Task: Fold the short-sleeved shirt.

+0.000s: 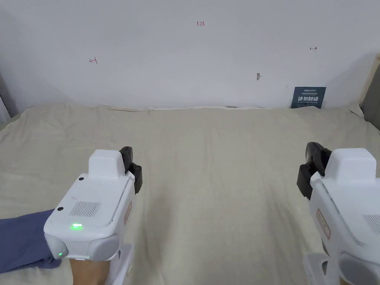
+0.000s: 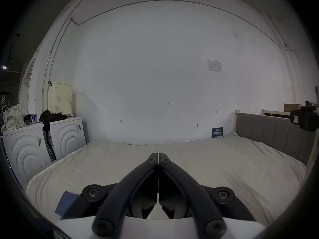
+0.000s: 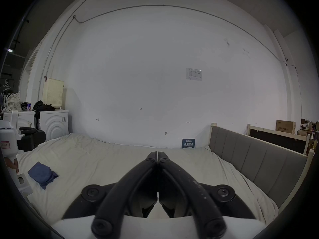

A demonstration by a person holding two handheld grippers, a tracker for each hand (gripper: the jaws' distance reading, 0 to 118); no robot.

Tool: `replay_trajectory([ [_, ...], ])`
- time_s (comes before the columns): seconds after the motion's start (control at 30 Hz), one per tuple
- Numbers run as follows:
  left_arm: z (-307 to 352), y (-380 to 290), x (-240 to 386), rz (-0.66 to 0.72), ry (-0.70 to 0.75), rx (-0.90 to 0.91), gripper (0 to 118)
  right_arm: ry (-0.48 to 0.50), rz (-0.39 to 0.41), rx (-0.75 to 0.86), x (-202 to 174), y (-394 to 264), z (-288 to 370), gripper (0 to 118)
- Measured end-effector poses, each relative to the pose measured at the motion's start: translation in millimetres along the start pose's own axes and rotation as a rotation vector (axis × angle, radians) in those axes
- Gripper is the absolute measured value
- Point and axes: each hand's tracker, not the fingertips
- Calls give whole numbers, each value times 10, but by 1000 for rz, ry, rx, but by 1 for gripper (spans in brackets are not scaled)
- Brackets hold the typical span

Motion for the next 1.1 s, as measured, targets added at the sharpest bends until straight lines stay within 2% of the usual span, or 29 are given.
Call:
replay_trajectory([
  [0.37,7,7,-1,-2,7,0,1,-2,3,0,-12,3,0,2],
  [0.4,5,4,-3,0,9,2,2,-4,3,0,-14,3,-1,3],
  [0.43,-1,5,-9,6,4,-3,7,-6,2,1,-16,5,-1,11],
  [0.47,-3,7,-14,12,1,-9,15,-6,0,2,-14,3,0,21],
  [0.5,-4,7,-16,17,2,-10,31,-4,-3,0,-12,2,0,36],
  [0.53,-6,3,-18,21,0,-11,67,2,-7,-3,-12,2,-4,59],
  [0.57,-14,0,-21,25,-3,-15,94,5,-9,-4,-13,0,-9,77],
  [0.6,-28,0,-24,30,-6,-28,114,5,-9,-4,-12,-2,-11,94],
  [0.63,-41,0,-23,35,-14,-42,118,4,-9,-5,-15,-3,-14,114],
  [0.67,-30,-9,-17,38,-15,-33,118,-2,-8,-5,-24,-4,-18,118],
  [1.1,27,14,51,-1,3,5,118,-30,10,9,-50,-12,-15,118],
])
